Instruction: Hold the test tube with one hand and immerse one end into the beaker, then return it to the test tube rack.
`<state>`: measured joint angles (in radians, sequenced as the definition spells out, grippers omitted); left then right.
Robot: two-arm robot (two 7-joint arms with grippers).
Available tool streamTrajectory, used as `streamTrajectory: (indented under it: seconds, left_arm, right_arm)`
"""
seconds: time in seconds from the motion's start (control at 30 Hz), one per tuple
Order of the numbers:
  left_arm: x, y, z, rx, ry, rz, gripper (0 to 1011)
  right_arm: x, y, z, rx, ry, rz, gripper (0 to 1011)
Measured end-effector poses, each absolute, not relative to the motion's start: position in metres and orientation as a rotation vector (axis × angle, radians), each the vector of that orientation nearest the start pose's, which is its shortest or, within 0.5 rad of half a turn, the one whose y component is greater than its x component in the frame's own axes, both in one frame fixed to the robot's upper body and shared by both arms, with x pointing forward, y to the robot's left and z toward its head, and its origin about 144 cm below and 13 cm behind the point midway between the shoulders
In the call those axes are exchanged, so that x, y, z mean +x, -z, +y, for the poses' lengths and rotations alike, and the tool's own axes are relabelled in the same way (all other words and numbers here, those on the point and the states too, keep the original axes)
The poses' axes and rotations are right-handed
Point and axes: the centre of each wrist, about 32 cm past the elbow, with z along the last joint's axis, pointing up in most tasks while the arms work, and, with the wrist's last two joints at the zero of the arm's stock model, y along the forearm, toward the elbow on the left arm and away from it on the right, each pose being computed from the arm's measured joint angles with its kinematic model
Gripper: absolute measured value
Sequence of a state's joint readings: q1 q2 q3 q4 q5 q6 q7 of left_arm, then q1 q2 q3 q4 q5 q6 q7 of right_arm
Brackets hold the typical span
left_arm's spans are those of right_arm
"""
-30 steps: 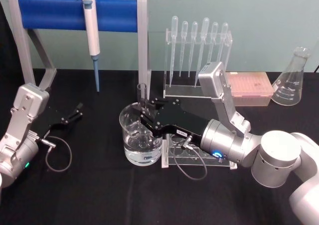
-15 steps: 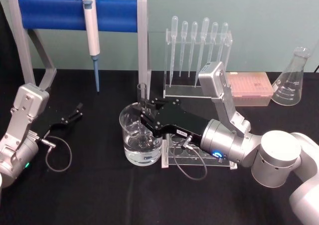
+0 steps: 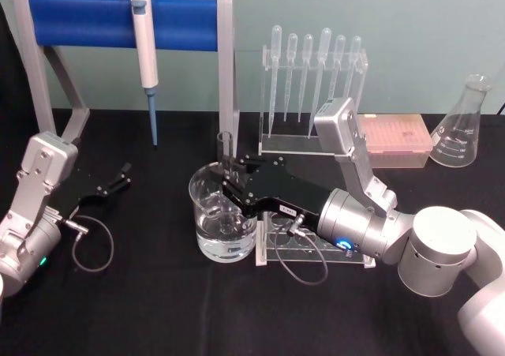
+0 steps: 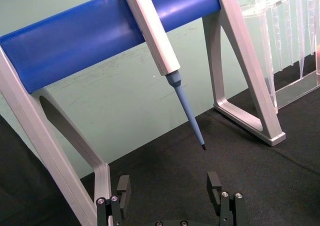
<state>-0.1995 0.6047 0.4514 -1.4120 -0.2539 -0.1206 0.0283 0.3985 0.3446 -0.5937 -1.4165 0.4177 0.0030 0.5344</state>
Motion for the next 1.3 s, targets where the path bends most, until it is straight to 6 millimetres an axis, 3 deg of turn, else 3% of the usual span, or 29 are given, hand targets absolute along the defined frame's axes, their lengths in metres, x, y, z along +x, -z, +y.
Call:
streamTrajectory:
  seconds: [1.3]
  left_arm:
    - [0.4886,-1.1398,0.3097,0.304,-1.248,-0.285,1000]
  right_arm:
    - [0.5288,-1.1871,-0.1745,-0.050,0.549,-0.061,225]
